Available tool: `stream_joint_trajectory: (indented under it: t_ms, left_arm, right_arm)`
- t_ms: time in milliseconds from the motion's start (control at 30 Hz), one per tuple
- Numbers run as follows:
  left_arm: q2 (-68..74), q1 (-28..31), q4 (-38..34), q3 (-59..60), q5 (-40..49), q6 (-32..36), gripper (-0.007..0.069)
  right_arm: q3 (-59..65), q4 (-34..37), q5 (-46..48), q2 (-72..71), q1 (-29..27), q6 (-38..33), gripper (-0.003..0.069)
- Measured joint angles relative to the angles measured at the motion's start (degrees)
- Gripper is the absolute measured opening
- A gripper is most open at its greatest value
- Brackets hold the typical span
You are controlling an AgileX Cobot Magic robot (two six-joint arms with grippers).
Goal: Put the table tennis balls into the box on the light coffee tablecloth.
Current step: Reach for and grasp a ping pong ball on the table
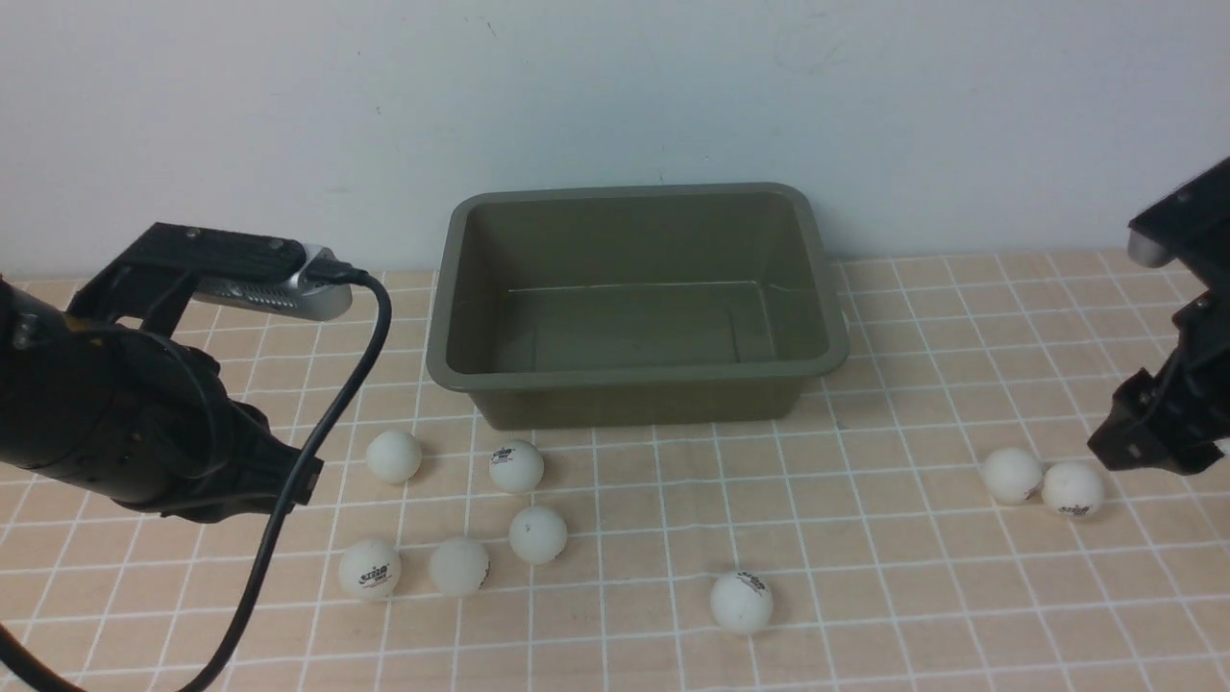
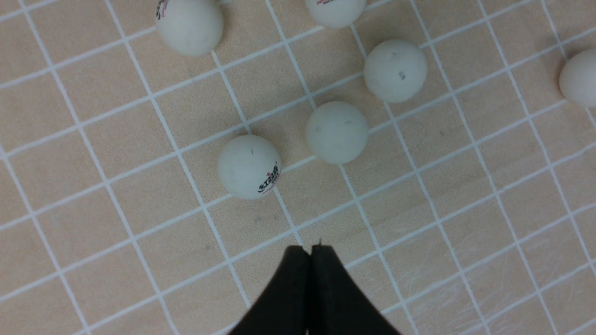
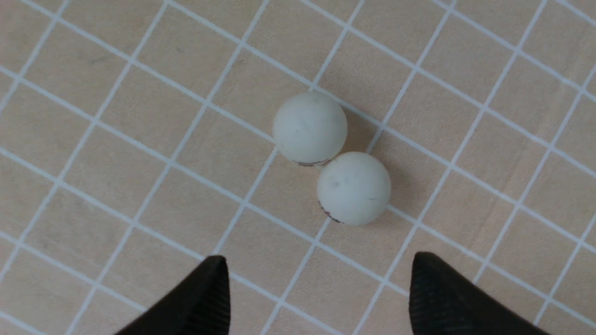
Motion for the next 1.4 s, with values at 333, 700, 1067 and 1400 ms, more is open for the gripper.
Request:
stream_joint_trajectory:
  t_ms: [333, 700, 1067, 1400]
  left_arm:
    - [0.0, 0.0, 0.0, 0.0, 0.0, 0.2, -0.0069]
    - [0.0, 0.0, -0.1, 0.0, 1.0, 0.3, -0.0069]
    - [0.0, 0.0, -0.4, 0.0, 1.0, 1.6, -0.0069]
    - [0.0, 0.0, -0.4, 0.0, 1.0, 1.6, -0.0069]
  right_arm:
    - [-1.3, -4.1, -1.8, 9.1, 0.0, -0.8, 0.0488]
    - [-7.6, -4.5, -0.2, 17.4, 0.0, -1.4, 0.0488]
    - [-8.6, -3.6, 1.2, 21.0, 0.0, -3.1, 0.0488]
    - [-8.6, -3.4, 1.2, 22.8, 0.0, -3.4, 0.0417]
